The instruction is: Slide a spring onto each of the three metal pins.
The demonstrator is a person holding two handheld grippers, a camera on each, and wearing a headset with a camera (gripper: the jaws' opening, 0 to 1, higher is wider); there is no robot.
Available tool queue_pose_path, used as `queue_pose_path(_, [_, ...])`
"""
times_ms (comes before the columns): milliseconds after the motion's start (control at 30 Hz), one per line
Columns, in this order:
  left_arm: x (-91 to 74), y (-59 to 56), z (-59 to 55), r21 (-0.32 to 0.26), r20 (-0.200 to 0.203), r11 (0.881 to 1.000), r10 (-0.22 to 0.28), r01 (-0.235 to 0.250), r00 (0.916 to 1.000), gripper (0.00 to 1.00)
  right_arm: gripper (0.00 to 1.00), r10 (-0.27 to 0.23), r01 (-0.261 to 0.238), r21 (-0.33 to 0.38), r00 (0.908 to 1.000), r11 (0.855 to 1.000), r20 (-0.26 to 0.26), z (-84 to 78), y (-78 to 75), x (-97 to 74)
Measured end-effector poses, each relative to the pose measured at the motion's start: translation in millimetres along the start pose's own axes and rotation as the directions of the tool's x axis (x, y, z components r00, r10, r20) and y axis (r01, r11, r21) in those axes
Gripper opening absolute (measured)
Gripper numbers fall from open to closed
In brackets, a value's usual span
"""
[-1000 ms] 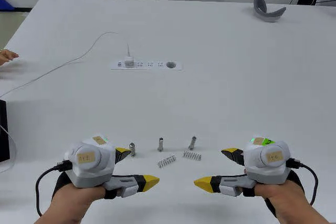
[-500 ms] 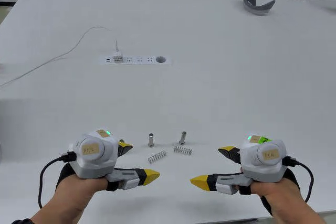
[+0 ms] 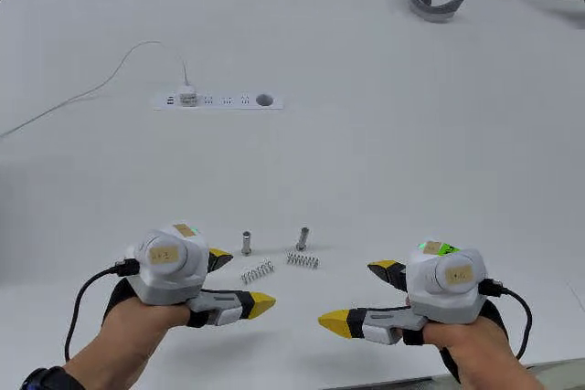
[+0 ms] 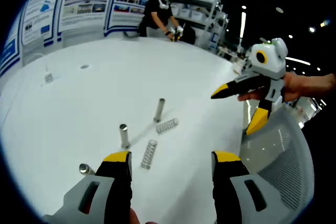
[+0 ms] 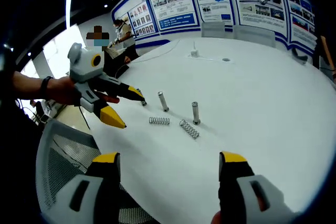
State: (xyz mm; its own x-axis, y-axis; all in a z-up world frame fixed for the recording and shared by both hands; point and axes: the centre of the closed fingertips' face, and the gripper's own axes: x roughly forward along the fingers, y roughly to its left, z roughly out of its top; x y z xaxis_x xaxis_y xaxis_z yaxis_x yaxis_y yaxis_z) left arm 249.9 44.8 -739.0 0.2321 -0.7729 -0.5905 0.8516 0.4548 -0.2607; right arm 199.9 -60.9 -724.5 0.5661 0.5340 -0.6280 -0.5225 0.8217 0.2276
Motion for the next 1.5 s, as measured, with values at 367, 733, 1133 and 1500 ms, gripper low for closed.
queue_pose_path(367, [22.8,10.9,-4.5,-0.003,-0.024,1.0,0.019,-0.019,0.9995,0.52,0.79,0.007,-0.007,0.001,1.0,1.0,0.001,0.4,-1.1,-0.4])
queue_pose_path(733, [35.0,25.4,-25.0,0.009,-0.089,0.997,0.073,-0.073,0.9933,0.36,0.81,0.021,-0.021,0.003,0.9997,1.0,-0.013,-4.0,0.9,0.7])
queue_pose_path(1133, [43.7,28.7,-30.8,0.056,-0.115,0.993,0.109,-0.103,0.9874,0.2,0.82,0.039,-0.039,-0.001,0.9989,0.999,-0.024,-5.7,7.5,5.1])
queue_pose_path(1500, [42.0,32.4,-38.6,0.047,-0.14,0.989,0.146,-0.141,0.9792,0.11,0.81,0.033,-0.033,0.002,0.999,0.999,-0.03,-9.0,5.3,1.0])
